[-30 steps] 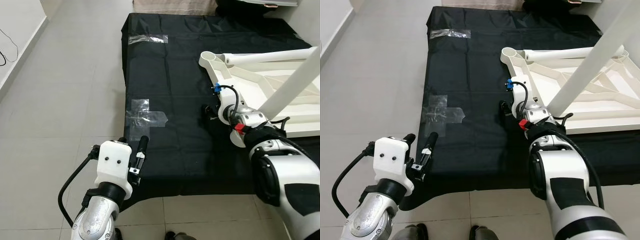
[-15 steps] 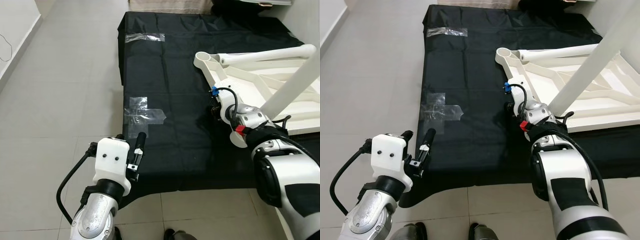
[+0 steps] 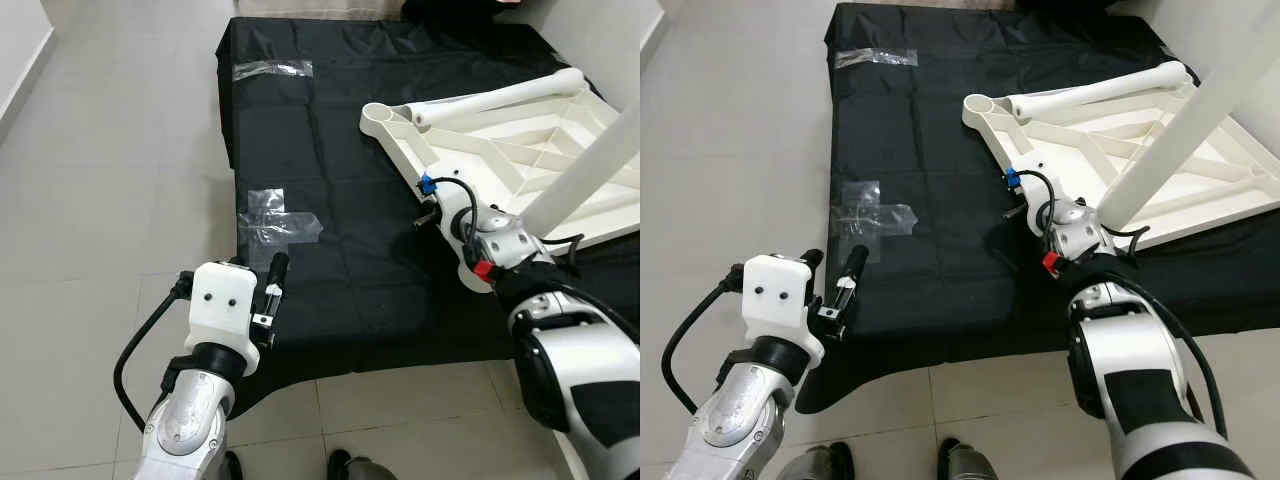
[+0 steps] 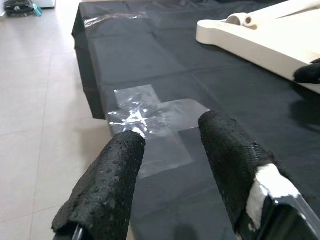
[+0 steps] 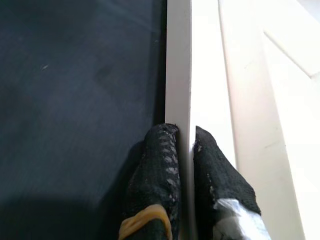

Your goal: Building children table

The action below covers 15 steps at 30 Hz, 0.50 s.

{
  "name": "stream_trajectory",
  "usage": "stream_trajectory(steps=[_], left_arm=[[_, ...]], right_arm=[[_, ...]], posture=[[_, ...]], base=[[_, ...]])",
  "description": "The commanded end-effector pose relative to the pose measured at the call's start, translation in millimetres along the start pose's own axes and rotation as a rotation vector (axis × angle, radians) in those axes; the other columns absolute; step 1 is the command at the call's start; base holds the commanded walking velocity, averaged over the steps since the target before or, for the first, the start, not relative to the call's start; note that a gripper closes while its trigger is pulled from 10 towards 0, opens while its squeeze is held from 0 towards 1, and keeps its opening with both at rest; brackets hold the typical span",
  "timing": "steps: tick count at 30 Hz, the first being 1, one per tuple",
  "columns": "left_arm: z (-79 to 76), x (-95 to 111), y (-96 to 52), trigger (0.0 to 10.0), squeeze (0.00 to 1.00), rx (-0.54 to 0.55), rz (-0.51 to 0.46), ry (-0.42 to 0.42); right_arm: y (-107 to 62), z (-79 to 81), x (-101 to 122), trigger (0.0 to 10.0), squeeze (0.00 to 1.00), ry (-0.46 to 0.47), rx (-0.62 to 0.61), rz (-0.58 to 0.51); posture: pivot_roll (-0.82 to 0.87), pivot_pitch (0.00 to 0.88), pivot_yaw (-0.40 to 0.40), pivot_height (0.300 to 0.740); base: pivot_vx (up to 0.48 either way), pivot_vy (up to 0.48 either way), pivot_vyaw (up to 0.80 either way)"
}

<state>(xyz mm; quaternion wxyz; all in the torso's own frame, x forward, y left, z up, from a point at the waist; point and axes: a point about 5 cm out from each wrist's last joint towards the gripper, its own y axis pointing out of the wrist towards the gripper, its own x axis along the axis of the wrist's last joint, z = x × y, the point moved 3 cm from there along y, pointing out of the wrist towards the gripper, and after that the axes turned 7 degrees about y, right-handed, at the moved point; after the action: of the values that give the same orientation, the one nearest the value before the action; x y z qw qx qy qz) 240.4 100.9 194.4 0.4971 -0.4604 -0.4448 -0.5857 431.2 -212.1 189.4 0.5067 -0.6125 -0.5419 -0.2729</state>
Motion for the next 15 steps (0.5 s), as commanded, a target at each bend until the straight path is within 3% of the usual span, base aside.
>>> stream_trajectory(steps=[1, 3, 4, 6, 8, 9, 13, 14, 15], left_arm=[[0.3, -3, -1.0, 10.0, 0.0, 0.0, 0.008, 0.008], [1.7, -3, 1.2, 10.0, 0.0, 0.004, 0.001, 0.012], [1.7, -3, 1.2, 10.0, 0.0, 0.004, 0.001, 0.012], [3.9, -1, 3.6, 10.0, 0.0, 0.011, -0.007, 0.017], [5.3, -1, 4.6, 10.0, 0.0, 0.012, -0.009, 0.021], [6.7, -2, 4.9, 10.0, 0.0, 0.014, -0.01, 0.024], [7.1, -2, 5.4, 10.0, 0.0, 0.015, -0.012, 0.026], [6.2, -1, 6.0, 10.0, 0.0, 0.011, -0.017, 0.03], [6.2, -1, 6.0, 10.0, 0.0, 0.011, -0.017, 0.03]], right_arm=[[-31.6, 66.5, -11, 0.0, 0.0, -0.042, 0.9, 0.061], [-53.2, 59.0, -24, 0.0, 0.0, -0.092, 1.049, 0.091], [-53.2, 59.0, -24, 0.0, 0.0, -0.092, 1.049, 0.091], [-76.6, 48.2, -39, 0.0, 0.0, -0.128, 1.18, 0.145], [-92.6, 41.1, -49, 0.0, 0.0, -0.157, 1.243, 0.177], [-102.4, 30.1, -64, 0.0, 0.0, -0.215, 1.243, 0.246], [-107.0, 21.2, -73, 0.0, 0.0, -0.273, 1.231, 0.299], [-107.8, 6.9, -84, 0.0, 0.0, -0.399, 1.195, 0.365], [-107.8, 6.9, -84, 0.0, 0.0, -0.399, 1.195, 0.365]], posture=[[0.07, 0.25, -0.085, 0.74], [0.07, 0.245, -0.084, 0.74], [0.07, 0.245, -0.084, 0.74], [0.07, 0.241, -0.087, 0.74], [0.07, 0.237, -0.085, 0.74], [0.07, 0.231, -0.08, 0.74], [0.07, 0.229, -0.078, 0.74], [0.07, 0.223, -0.075, 0.74], [0.07, 0.223, -0.075, 0.74]], base=[[0.0, 0.0, 0.0], [0.0, 0.0, 0.0], [0.0, 0.0, 0.0], [0.0, 0.0, 0.0], [0.0, 0.0, 0.0], [0.0, 0.0, 0.0], [0.0, 0.0, 0.0], [0.0, 0.0, 0.0], [0.0, 0.0, 0.0]])
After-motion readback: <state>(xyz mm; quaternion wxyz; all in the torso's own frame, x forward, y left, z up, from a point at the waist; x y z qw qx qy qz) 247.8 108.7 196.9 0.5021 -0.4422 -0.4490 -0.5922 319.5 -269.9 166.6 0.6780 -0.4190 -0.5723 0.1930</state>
